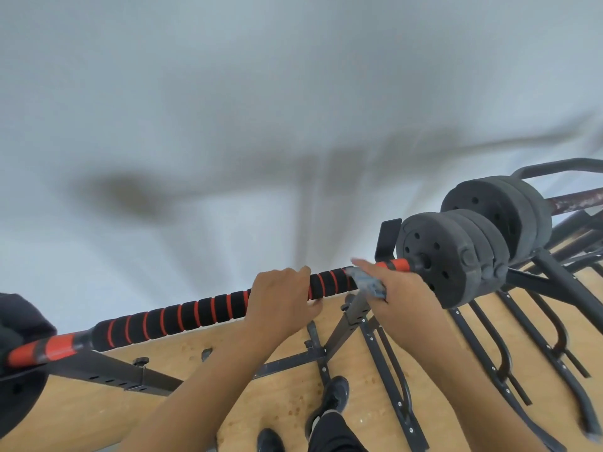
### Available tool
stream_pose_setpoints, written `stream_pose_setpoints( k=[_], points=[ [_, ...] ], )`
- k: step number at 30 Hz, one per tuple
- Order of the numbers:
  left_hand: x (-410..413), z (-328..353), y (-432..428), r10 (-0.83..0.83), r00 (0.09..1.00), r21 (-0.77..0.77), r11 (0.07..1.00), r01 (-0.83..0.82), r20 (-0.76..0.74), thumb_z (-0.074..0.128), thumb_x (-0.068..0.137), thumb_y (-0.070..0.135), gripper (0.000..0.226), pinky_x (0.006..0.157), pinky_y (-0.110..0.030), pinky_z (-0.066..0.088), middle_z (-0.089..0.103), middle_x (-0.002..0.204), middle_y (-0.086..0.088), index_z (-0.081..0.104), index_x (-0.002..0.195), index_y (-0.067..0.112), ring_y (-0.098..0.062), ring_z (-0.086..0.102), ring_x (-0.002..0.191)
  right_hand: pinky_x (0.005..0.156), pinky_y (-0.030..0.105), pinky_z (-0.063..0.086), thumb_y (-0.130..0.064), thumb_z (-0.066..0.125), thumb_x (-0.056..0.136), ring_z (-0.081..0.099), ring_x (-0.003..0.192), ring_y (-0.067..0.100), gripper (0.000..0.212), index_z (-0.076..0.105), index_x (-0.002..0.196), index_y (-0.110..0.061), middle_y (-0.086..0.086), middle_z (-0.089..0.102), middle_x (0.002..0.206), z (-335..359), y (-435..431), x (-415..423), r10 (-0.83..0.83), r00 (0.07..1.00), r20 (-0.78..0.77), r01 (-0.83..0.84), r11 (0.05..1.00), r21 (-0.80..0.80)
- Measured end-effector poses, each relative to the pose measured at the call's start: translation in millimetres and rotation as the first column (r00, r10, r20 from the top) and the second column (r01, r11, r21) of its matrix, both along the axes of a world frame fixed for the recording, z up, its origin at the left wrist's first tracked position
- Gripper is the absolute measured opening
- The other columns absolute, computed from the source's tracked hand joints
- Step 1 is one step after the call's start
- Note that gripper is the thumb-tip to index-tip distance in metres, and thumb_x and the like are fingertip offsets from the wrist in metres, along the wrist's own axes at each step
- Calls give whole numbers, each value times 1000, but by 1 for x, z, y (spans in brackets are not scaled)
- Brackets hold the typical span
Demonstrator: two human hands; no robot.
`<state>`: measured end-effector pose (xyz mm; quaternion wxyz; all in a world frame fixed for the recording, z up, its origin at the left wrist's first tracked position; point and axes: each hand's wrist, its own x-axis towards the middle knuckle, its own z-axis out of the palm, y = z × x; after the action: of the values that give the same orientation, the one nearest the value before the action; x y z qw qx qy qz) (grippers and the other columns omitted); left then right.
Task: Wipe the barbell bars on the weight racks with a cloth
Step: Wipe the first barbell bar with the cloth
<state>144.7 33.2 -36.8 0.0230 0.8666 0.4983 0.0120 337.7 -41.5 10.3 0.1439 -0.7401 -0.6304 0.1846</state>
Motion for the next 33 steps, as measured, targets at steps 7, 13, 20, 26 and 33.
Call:
stream_pose_setpoints(
  k=[7, 13, 20, 26, 33],
  points=[
    [5, 7, 26, 44, 999, -314, 948, -50, -28, 57, 90, 56, 36, 69, -32, 57, 63, 71, 4, 58, 75, 23, -16, 65, 67, 64, 29, 46, -27, 47, 100, 67, 83, 23, 14, 58, 106, -32, -3, 64, 93, -4, 47, -48, 123, 946, 301, -109, 992, -62],
    [5, 0, 19, 45, 999, -232, 972, -43, 4, 57, 92, 47, 29, 60, -28, 49, 59, 69, 6, 52, 72, 27, -12, 58, 61, 67, 24, 46, -20, 47, 101, 63, 89, 16, 65, 23, 157, -43, -4, 65, 116, -17, 14, -38, 90, 967, 240, -68, 993, -95],
    [6, -12, 5, -7, 1000, 1, 1000, 7, 28, 52, 101, 43, 21, 71, -30, 54, 54, 74, 8, 58, 101, 24, -15, 64, 71, 74, 25, 51, -24, 49, 101, 63, 97, 15, 70, 13, 158, -45, -6, 63, 120, -2, -5, -34, 106, 973, 204, -77, 987, -144],
    [3, -32, 0, -14, 998, 174, 985, 3, 64, 85, 77, 26, 31, 43, -26, 42, 47, 52, 5, 56, 73, 18, -14, 42, 40, 76, 30, 58, -27, 49, 102, 64, 84, 14, 52, 34, 149, -41, -7, 63, 98, 4, 31, -32, 76, 980, 182, -62, 995, -81],
    [3, -39, -3, -29, 997, 268, 963, 8, 73, 83, 76, 10, 32, 45, -27, 33, 43, 53, 0, 52, 71, 15, -17, 36, 43, 69, 23, 44, -16, 46, 103, 58, 84, 14, 76, 3, 158, -45, -5, 63, 116, -21, -1, -36, 72, 977, 200, -50, 993, -110]
  ],
)
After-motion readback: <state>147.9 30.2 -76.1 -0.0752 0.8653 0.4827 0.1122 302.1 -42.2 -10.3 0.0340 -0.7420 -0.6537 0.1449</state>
